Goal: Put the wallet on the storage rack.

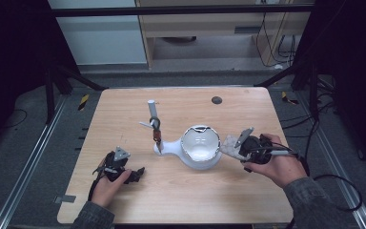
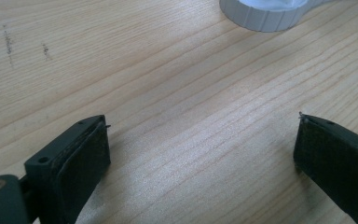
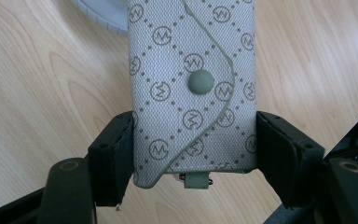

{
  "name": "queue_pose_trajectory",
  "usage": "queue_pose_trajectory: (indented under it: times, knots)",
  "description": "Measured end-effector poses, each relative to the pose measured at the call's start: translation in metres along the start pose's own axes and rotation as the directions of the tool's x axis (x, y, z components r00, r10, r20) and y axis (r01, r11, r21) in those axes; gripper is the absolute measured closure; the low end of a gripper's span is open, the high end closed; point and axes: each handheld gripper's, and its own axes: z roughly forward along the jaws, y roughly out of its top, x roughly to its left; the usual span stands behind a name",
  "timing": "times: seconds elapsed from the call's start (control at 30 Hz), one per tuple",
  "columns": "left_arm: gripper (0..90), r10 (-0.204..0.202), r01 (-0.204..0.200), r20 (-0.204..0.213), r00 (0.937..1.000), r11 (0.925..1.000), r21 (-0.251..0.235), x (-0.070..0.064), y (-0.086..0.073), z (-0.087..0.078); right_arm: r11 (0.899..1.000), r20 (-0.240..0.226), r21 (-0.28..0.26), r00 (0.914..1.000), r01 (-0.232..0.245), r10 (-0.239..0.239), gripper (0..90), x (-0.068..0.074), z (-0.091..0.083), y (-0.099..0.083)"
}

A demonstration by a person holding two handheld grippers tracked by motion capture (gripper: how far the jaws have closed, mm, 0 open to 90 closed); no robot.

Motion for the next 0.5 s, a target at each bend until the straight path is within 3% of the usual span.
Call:
queue_pose_trajectory:
  times: [0.5]
  knots:
    - [2.4,0.001,-0.001,0.004,1.0000,1.0000,-0.006,0.000,-0.001,0.000,0.999,0.011,-0.012,0.9990,0.043,-0.043,32.1,0.001,-0.010,0.020]
